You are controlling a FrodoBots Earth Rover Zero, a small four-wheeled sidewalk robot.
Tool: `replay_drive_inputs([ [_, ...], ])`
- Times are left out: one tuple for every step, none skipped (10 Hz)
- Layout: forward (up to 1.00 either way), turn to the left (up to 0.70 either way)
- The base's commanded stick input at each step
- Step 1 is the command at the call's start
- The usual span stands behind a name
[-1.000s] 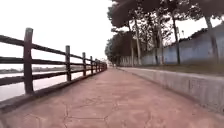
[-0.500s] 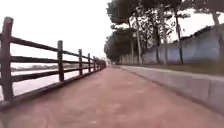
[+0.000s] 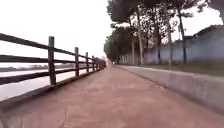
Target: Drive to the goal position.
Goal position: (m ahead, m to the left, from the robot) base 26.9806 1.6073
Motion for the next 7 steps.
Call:
replay_drive_inputs([
  [1.00, 0.00],
  [1.00, 0.00],
  [1.00, 0.00],
  [1.00, 0.00],
  [1.00, 0.00],
  [1.00, 0.00],
  [1.00, 0.00],
])
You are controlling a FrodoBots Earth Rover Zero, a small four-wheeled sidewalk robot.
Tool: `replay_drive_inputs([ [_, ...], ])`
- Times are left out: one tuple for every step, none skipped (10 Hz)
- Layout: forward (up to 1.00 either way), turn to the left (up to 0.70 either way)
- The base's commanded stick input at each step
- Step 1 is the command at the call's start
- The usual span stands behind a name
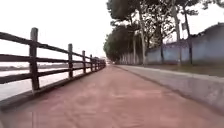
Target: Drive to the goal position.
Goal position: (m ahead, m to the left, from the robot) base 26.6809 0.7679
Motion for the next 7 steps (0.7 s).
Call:
replay_drive_inputs([
  [1.00, 0.00],
  [1.00, 0.00],
  [1.00, 0.00],
  [1.00, 0.00],
  [1.00, 0.00],
  [1.00, 0.00],
  [1.00, 0.00],
])
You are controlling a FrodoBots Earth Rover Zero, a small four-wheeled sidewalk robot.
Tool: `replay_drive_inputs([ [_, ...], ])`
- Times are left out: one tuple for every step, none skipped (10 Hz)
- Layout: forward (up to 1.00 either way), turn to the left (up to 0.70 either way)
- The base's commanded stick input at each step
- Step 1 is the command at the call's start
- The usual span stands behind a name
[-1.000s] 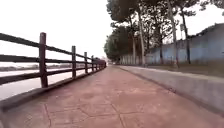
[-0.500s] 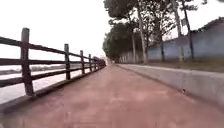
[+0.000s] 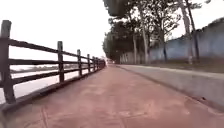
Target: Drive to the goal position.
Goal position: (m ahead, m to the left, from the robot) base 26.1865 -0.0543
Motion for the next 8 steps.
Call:
replay_drive_inputs([
  [1.00, 0.00],
  [1.00, 0.00],
  [1.00, 0.00],
  [1.00, 0.00],
  [1.00, 0.00],
  [1.00, 0.00],
  [1.00, 0.00],
  [1.00, 0.00],
])
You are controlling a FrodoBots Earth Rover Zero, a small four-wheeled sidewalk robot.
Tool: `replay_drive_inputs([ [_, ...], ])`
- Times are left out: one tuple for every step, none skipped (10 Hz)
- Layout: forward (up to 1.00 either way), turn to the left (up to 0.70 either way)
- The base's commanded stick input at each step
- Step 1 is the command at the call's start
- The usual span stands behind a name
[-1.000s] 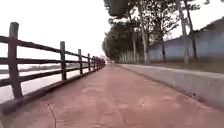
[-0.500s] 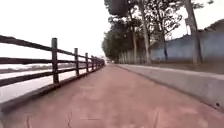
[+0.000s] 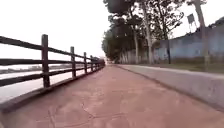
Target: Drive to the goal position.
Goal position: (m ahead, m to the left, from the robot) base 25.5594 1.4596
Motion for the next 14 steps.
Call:
replay_drive_inputs([
  [1.00, 0.00],
  [1.00, 0.00],
  [1.00, 0.00],
  [1.00, 0.00],
  [1.00, 0.00],
  [1.00, 0.00],
  [1.00, 0.00],
  [1.00, 0.00],
  [1.00, 0.00],
  [1.00, 0.00],
  [1.00, 0.00],
  [1.00, 0.00],
  [1.00, 0.00],
  [1.00, 0.00],
])
